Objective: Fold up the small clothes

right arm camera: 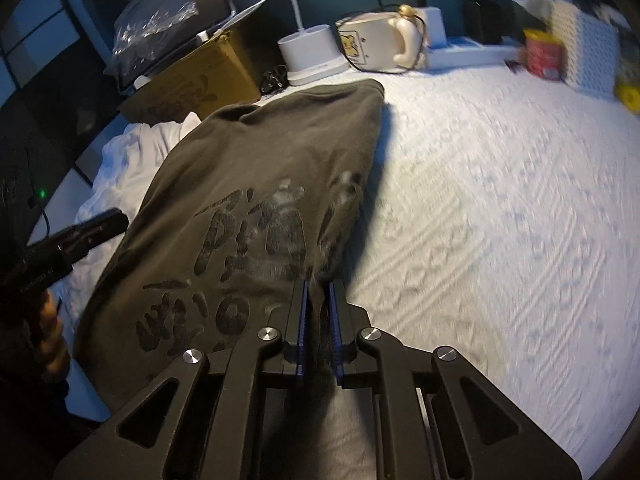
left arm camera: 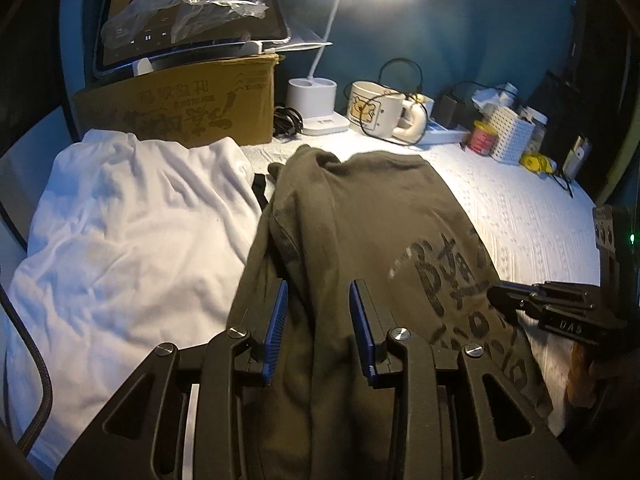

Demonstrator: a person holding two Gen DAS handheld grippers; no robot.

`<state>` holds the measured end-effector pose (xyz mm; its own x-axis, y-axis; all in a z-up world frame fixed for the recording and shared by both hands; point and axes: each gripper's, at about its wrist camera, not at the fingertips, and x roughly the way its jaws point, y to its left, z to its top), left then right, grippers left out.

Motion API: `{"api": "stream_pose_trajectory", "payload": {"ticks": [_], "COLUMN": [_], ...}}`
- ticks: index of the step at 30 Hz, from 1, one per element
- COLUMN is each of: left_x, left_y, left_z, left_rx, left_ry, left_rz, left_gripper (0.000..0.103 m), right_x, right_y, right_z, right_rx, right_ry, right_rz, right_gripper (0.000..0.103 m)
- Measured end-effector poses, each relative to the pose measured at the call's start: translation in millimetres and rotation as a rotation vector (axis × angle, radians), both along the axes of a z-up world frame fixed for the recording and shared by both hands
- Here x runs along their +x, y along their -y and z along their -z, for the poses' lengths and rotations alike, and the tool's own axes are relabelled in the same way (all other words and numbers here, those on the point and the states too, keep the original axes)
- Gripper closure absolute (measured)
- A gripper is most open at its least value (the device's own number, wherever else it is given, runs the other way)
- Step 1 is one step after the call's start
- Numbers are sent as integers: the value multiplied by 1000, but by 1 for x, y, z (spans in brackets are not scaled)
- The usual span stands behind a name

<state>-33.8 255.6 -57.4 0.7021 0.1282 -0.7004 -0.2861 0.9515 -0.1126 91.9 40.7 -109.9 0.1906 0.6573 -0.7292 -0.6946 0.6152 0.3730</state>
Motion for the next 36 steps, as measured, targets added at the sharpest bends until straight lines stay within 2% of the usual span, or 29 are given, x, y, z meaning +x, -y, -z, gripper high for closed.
{"api": "stream_pose_trajectory", "payload": {"ticks": [3,9,11,19,27,29,31,33,35,36], "left_x": [-4,-15,-18,-29,-18,-13,-11,-8,-6,-5], "left_y": [4,9,11,30,72,81,89,99,107,111], "left_z": [6,18,20,0,-3,-1,-1,-2,-1,-1], "left_rx": [5,5,4,23,44,53,65,71,70,71], "left_ry": [-20,-49,-59,-12,-24,-37,-35,-29,-28,-27], "left_rz": [7,9,4,34,116,128,136,149,159,163], "left_gripper": [71,71,71,71,71,61,47,46,46,46], "right_x": [-7,-32,-37,-46,-46,-45,-45,-44,-44,-43], "right_y": [9,22,26,45,84,93,104,112,120,125], "right_z": [1,-1,0,-7,-6,-5,-4,-4,-5,-5], "right_rx": [0,-6,8,25,27,26,28,24,24,33], "right_ry": [-11,40,24,20,10,9,10,22,31,31], "right_rz": [7,1,6,13,66,79,89,103,114,121], "right_gripper": [91,92,92,91,91,91,91,91,84,72]}}
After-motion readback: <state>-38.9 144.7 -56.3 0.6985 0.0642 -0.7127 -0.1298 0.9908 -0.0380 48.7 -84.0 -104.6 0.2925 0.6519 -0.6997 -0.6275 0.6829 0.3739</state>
